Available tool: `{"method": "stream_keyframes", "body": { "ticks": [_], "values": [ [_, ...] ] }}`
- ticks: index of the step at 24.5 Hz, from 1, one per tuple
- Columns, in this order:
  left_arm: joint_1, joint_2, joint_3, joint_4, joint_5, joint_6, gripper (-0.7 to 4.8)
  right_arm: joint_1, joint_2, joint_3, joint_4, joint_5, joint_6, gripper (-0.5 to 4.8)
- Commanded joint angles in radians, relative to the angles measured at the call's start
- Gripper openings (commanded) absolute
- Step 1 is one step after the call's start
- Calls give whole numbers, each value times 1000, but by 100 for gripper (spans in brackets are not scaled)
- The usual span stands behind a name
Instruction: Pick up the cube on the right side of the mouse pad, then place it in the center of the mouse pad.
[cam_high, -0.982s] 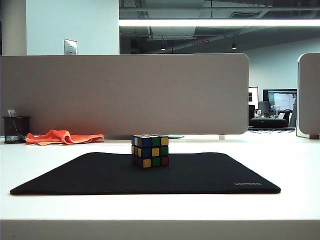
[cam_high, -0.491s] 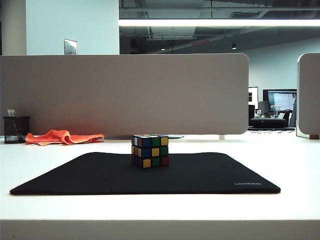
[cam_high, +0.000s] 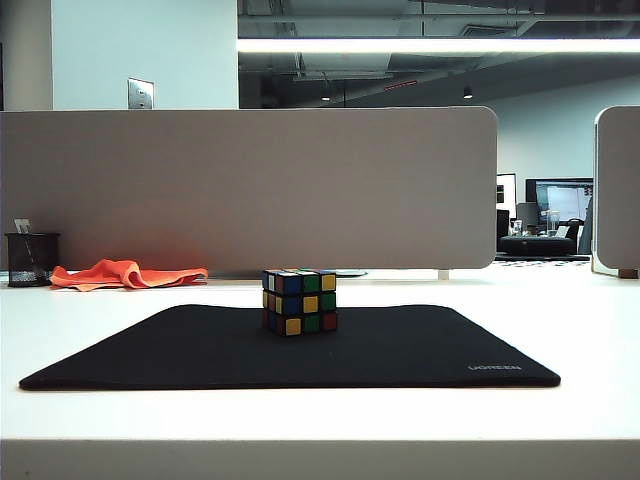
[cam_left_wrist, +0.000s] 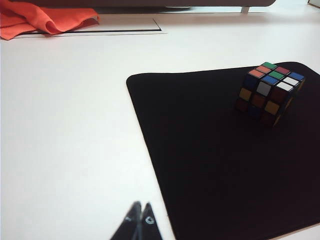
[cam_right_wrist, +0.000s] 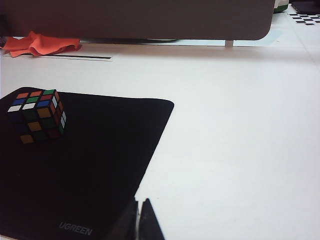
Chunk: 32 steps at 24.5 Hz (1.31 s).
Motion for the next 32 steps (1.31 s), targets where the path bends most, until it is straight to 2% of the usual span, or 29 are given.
{"method": "stream_keyframes", "body": {
  "ticks": [1,5,10,15,17,19,22,32],
  "values": [
    [3,-16,4,6,3,-3,-6,-2,-16,-6,13,-3,3,26],
    [3,-99,4,3,3,-3,-6,-43,-52,-6,22,-3,3,26],
    [2,-252,4,11,3,-3,-6,-171,-52,-6,16,0,3,26],
    [6,-248,4,13,4,-3,-6,-238,-52,-6,16,1,3,26],
    [39,-248,4,12,4,-3,-6,-267,-52,-6,16,1,3,26],
    [109,-248,4,9,4,-3,-6,-318,-52,-6,16,1,3,26],
    [140,-248,4,7,3,-3,-6,-346,-52,-6,16,2,3,26],
    [139,-248,4,7,4,-3,-6,-344,-52,-6,16,1,3,26]
  ]
}}
